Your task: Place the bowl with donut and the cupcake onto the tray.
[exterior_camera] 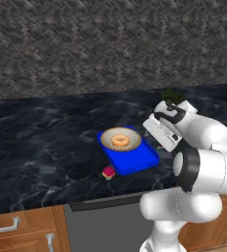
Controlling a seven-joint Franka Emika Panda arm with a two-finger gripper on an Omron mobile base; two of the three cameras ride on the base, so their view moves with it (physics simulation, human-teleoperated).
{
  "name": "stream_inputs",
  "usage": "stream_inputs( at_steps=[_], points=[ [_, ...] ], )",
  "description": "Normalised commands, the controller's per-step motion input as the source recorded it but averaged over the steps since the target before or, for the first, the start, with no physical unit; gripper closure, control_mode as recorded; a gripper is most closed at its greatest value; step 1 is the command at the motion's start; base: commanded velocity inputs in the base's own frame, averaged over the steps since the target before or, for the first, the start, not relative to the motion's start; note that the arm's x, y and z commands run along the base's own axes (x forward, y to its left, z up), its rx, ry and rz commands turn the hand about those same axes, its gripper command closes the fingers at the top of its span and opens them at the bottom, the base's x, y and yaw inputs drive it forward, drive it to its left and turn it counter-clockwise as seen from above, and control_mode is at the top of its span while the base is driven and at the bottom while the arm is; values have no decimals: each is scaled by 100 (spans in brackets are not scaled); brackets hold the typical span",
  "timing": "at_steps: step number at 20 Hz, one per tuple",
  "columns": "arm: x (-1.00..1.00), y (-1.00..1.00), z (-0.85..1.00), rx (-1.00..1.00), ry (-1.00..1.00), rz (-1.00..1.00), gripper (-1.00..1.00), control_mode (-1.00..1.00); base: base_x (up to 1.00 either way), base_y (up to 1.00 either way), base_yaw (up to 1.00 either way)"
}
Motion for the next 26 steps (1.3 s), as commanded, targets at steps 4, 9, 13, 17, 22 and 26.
stream_inputs(
  at_steps=[4, 9, 13, 17, 22, 26],
  points=[
    [-40, 26, 19, -10, -3, 30, -100, -100, 0, 0, 0],
    [-5, 63, 0, -11, -4, 25, -100, -100, 0, 0, 0],
    [-1, 66, -6, -5, -9, 4, -100, -100, 0, 0, 0],
    [-1, 52, 2, -14, 0, 7, -100, -100, 0, 0, 0],
    [-13, 38, 11, -26, 0, 22, -100, -100, 0, 0, 0],
    [-4, 19, 0, -33, 0, 25, -100, -100, 0, 0, 0]
  ],
)
